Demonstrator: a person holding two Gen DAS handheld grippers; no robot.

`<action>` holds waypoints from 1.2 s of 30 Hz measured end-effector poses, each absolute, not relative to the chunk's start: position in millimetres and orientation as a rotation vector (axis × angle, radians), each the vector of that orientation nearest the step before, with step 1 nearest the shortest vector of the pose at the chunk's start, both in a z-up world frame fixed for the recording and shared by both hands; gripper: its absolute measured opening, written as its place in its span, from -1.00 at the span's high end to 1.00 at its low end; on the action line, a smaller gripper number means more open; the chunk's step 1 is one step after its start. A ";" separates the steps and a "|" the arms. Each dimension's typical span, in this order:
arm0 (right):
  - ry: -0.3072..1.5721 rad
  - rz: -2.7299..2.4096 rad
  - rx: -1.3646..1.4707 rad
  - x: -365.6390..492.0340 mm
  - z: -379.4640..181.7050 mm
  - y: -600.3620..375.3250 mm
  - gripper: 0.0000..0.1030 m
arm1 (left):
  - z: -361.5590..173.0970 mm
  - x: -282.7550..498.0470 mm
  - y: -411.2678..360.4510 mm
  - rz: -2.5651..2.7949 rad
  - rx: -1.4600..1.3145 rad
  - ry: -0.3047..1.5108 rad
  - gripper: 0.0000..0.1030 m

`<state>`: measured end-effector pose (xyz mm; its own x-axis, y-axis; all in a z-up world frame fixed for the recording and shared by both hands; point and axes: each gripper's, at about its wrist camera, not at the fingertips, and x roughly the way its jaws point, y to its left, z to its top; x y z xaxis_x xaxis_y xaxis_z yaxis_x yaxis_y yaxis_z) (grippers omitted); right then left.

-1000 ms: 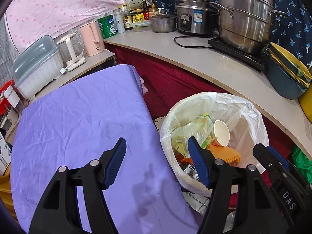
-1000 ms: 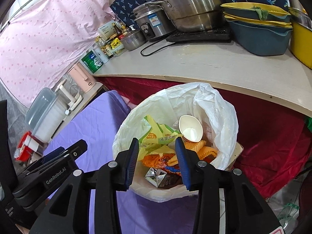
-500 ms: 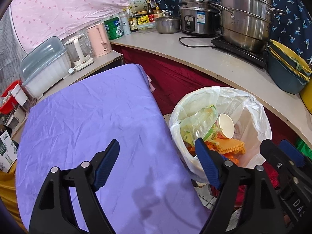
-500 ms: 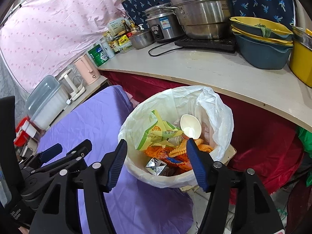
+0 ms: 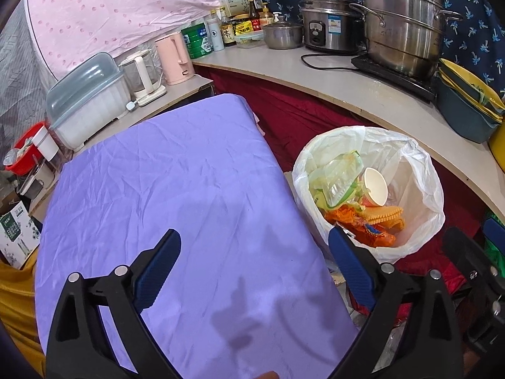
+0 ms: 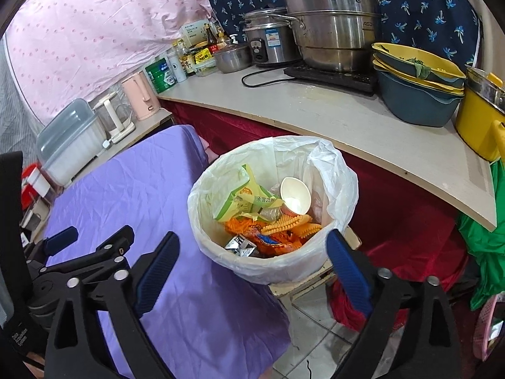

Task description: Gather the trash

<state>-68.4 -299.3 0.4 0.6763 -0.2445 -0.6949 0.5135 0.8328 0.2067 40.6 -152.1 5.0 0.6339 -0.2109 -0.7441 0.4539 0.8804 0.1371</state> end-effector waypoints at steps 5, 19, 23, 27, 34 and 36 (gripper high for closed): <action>0.717 -0.439 0.388 -70.2 -0.7 -292.9 -0.89 | 4.0 37.8 -149.1 -0.384 0.335 0.810 -0.75; 0.755 -0.455 0.353 -72.4 -9.0 -288.4 -0.89 | -5.9 31.9 -150.1 -0.379 0.349 0.837 -0.76; 0.764 -0.459 0.348 -72.4 -11.0 -288.9 -0.89 | -6.7 30.9 -152.4 -0.385 0.357 0.836 -0.76; 0.769 -0.460 0.345 -72.5 -13.0 -288.3 -0.89 | -7.2 30.7 -152.3 -0.383 0.353 0.834 -0.76; 0.771 -0.471 0.329 -73.7 -14.3 -287.4 -0.89 | -8.3 30.6 -153.0 -0.383 0.355 0.834 -0.76; 0.768 -0.472 0.330 -74.1 -14.3 -287.5 -0.89 | -8.3 30.4 -153.1 -0.383 0.355 0.834 -0.76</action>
<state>-74.1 -287.5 -14.3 0.6236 -0.2854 -0.7277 0.5200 0.8466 0.1136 30.4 -153.1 -8.3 0.6116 -0.1873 -0.7687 0.4601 0.8746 0.1529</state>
